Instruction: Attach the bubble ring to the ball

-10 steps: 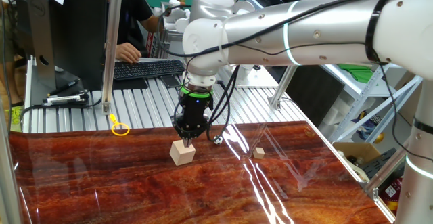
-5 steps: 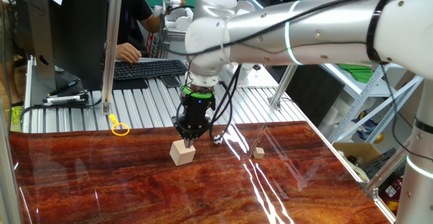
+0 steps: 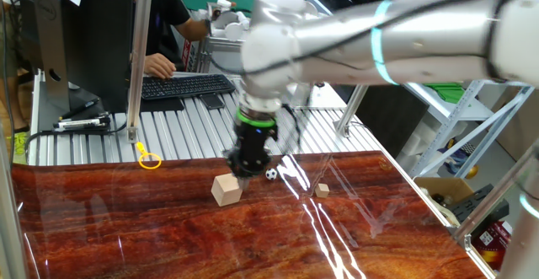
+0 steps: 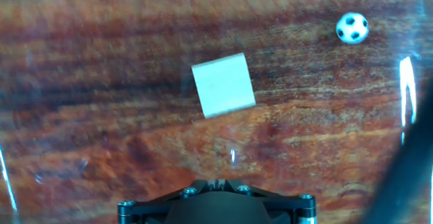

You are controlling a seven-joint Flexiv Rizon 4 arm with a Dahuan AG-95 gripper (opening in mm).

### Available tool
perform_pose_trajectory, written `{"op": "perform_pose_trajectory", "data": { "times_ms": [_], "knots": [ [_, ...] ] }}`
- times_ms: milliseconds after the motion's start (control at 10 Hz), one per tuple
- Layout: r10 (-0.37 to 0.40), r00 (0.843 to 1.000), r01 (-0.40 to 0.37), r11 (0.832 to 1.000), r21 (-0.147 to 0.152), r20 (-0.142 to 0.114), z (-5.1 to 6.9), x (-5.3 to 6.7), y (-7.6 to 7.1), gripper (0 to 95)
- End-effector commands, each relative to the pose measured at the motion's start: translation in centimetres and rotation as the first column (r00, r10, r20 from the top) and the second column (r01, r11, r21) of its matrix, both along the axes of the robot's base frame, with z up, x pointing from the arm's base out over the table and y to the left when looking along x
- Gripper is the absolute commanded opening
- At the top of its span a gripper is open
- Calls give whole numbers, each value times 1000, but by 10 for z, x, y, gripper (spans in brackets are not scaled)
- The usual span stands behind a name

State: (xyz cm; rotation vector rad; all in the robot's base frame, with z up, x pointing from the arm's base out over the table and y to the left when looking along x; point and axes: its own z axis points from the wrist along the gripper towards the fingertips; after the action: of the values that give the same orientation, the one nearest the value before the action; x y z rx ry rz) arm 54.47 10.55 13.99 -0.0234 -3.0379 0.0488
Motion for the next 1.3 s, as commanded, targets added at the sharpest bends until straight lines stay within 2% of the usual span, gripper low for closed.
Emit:
{"op": "perform_pose_trajectory", "data": {
  "times_ms": [100,200,400,700,1000,1200,1300],
  "knots": [
    [77,997,-77,997,-22,2,5,-8,-21,0],
    [95,995,-95,995,-21,5,5,-11,-28,0],
    [127,991,-126,992,-21,32,1,-21,-44,0],
    [159,986,-158,987,-16,43,-4,-36,-60,0],
    [178,983,-177,984,-13,48,-8,-45,-66,0],
    [176,983,-175,984,-12,47,-8,-45,-66,0],
    [156,987,-157,988,-2,47,-8,-45,-66,0]
  ]
}}
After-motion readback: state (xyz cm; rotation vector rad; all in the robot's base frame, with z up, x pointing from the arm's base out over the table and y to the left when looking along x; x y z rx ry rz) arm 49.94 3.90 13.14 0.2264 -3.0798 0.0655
